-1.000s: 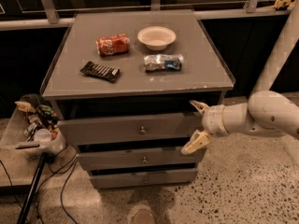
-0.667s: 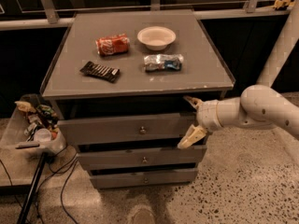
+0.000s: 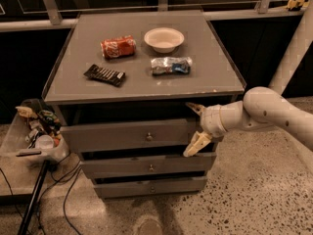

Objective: Open top drawer

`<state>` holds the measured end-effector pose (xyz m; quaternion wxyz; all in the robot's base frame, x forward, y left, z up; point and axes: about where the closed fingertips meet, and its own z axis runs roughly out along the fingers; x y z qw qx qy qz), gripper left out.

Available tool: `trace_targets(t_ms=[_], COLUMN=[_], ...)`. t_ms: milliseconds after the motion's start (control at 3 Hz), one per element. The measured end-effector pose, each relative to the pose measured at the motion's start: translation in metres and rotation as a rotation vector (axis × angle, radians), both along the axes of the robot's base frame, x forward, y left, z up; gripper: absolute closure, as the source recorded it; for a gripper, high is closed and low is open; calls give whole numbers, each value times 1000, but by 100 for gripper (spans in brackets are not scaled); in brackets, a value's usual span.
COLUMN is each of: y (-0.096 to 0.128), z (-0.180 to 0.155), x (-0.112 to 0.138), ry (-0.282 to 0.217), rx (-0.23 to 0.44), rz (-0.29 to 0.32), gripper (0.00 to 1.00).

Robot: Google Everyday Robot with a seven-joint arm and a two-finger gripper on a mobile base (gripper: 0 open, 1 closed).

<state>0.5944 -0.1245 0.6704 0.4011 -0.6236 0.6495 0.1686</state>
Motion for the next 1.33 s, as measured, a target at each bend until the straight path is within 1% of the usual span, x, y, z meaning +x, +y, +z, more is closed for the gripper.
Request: trace_targets(t_ms=[333,667,1000,1333], y=[13,20,19,19], z=[-6,-18,-24,-24], x=[3,2,-5,-5], ry=[12,40,58,58], rx=[19,32,15,15], rz=[25,38,38,38], gripper=[0,0,0,5])
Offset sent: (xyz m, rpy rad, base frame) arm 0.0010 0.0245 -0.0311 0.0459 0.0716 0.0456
